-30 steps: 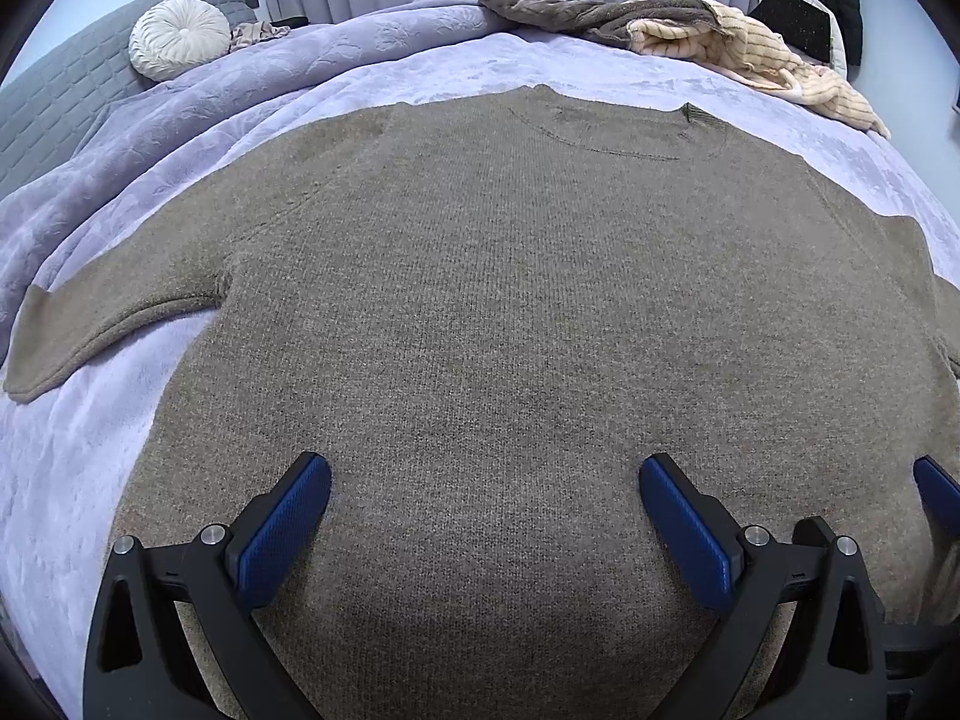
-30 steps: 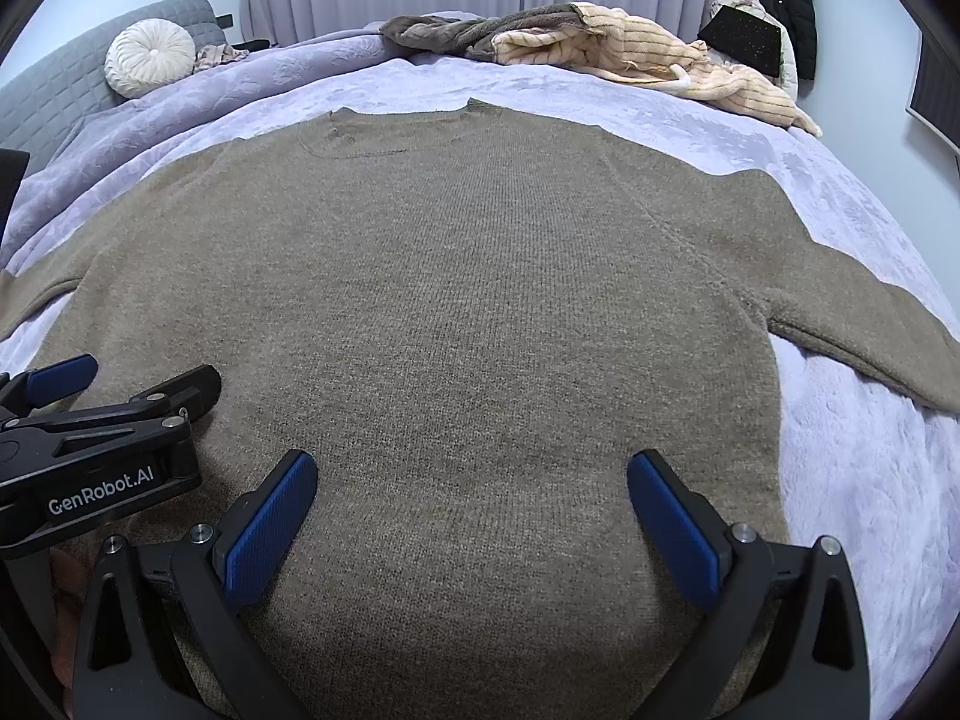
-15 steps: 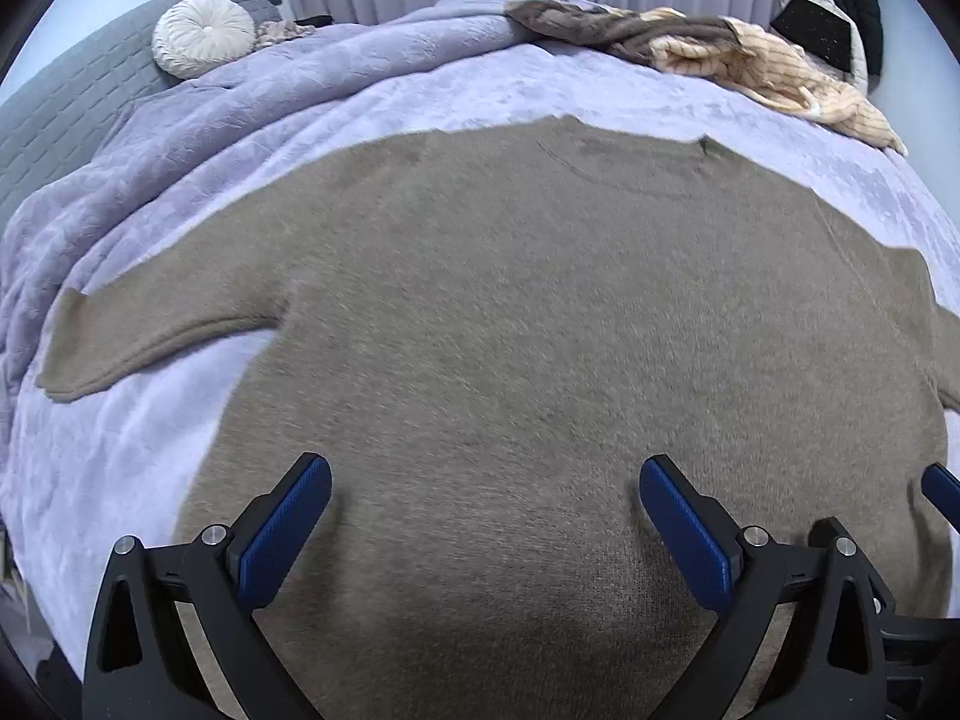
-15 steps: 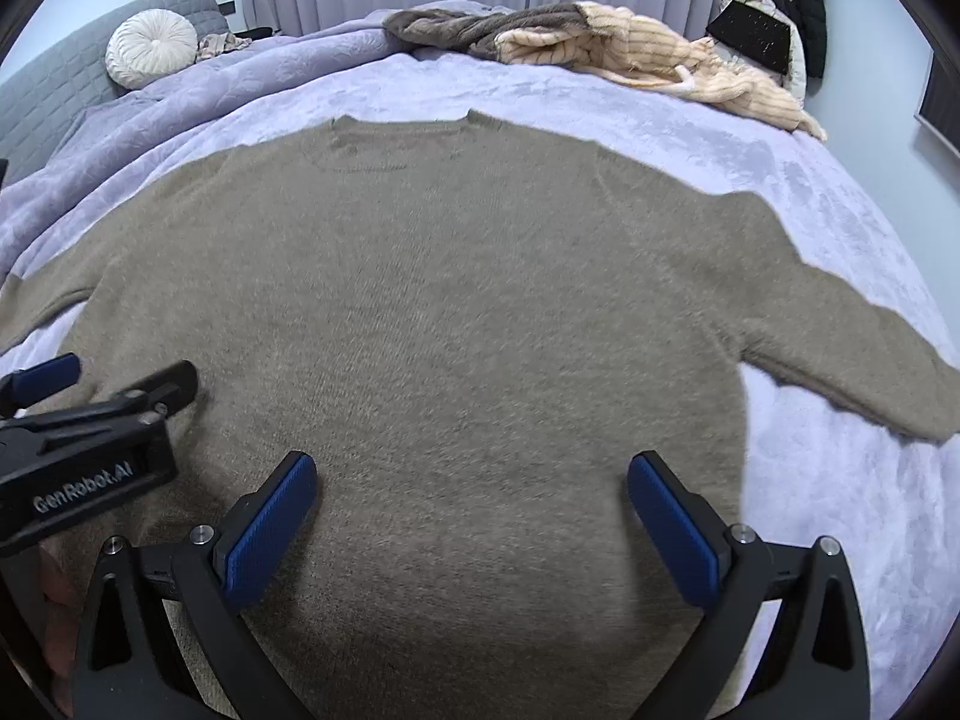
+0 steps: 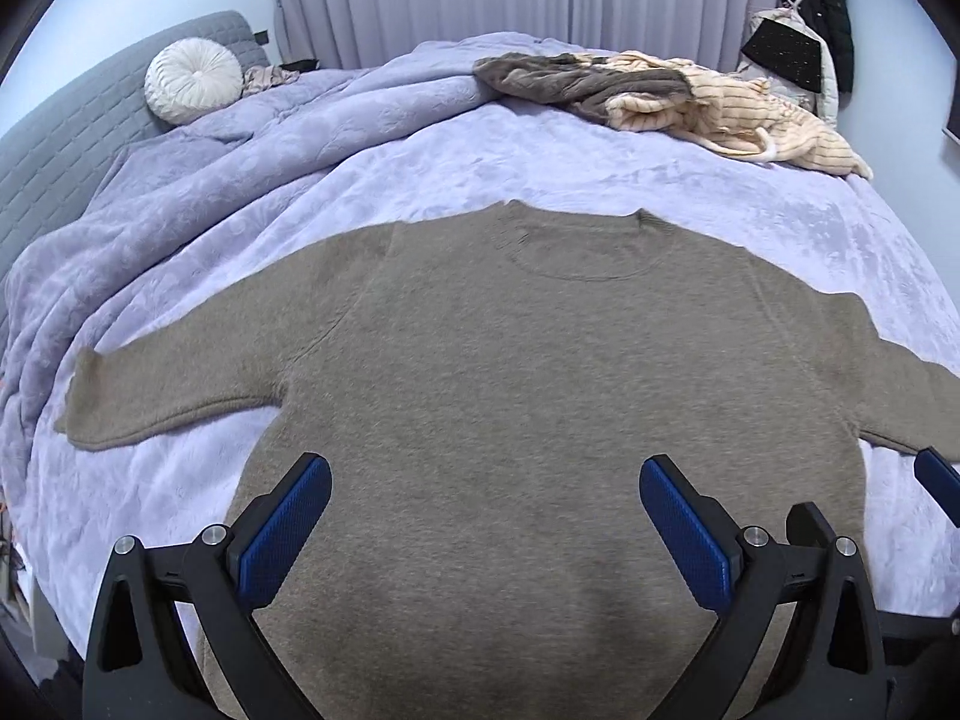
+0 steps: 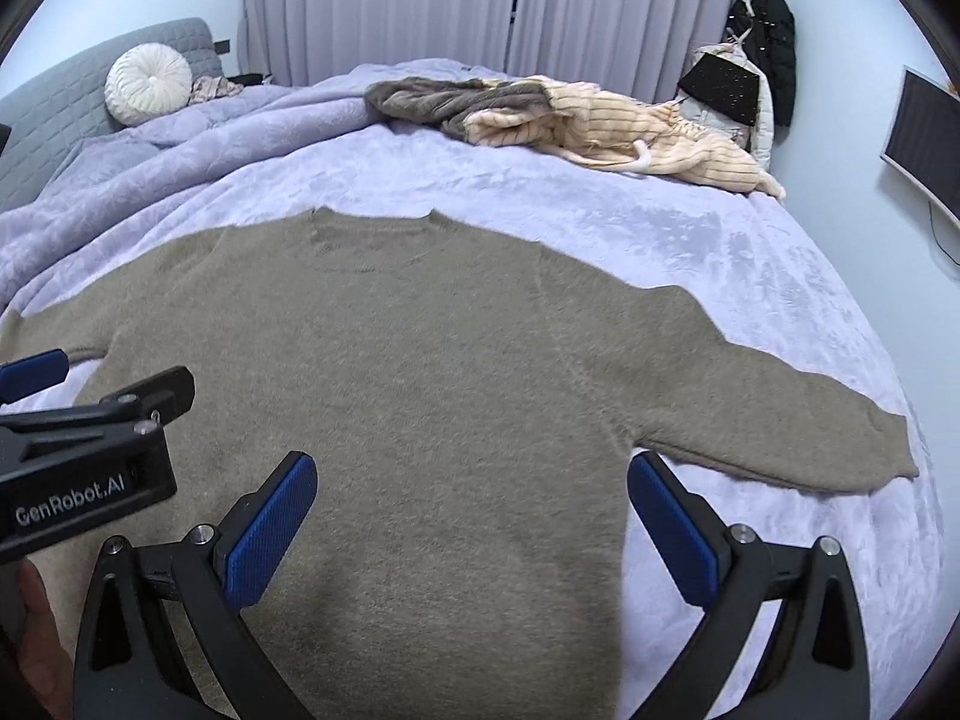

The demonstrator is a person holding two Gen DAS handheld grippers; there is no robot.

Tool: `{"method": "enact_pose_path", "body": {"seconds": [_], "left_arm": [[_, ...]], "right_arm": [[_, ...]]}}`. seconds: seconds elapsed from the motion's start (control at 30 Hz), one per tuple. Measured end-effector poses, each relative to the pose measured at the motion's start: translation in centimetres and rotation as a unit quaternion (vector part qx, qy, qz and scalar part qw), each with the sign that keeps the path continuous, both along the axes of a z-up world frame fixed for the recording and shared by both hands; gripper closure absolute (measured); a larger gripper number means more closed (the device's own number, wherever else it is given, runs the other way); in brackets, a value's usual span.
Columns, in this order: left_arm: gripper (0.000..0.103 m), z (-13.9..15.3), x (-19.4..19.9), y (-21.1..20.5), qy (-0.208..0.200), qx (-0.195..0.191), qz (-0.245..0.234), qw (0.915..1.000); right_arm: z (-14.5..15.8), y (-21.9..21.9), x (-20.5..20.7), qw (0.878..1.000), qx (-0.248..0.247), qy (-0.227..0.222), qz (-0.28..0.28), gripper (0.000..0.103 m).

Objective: Fold small clothes

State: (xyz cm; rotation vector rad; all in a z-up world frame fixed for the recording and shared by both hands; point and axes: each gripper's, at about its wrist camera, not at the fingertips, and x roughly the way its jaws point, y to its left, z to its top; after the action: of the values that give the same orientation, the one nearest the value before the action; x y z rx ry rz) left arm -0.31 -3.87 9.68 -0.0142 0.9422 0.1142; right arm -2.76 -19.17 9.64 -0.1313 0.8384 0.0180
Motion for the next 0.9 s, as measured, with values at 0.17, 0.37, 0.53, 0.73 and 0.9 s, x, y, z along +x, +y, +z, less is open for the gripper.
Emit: {"method": "enact_pose_path", "body": {"seconds": [0.17,0.37,0.53,0.73,0.9], "left_arm": [[0.0,0.8,0.2,-2.0,-0.004,0.004,-0.018,0.9998],[0.0,1.4,0.1,-3.9,-0.004,0.001,-0.032,0.9995],[0.0,2.0,0.3,-5.2,-0.006,0.001,-0.042,0.9991],[0.0,2.4,0.9,-7.2,-0.004,0.004,-0.057,0.9984],[0.0,2.9,1.6,-9.5,-0.007,0.006,-0.076,0.9971]], "right_arm": [[0.7,-1.9,0.1,1.0,0.007,-0.008,-0.018,0.0],[1.2,-4.0,-0.1,0.999,0.014,-0.011,-0.033,0.0],[1.6,-5.6,-0.2,0.999,0.018,-0.015,-0.047,0.0],[1.8,-7.8,-0.2,0.997,0.019,-0.02,-0.067,0.0],[1.9,-10.7,-0.1,0.995,0.026,-0.02,-0.093,0.0]]}}
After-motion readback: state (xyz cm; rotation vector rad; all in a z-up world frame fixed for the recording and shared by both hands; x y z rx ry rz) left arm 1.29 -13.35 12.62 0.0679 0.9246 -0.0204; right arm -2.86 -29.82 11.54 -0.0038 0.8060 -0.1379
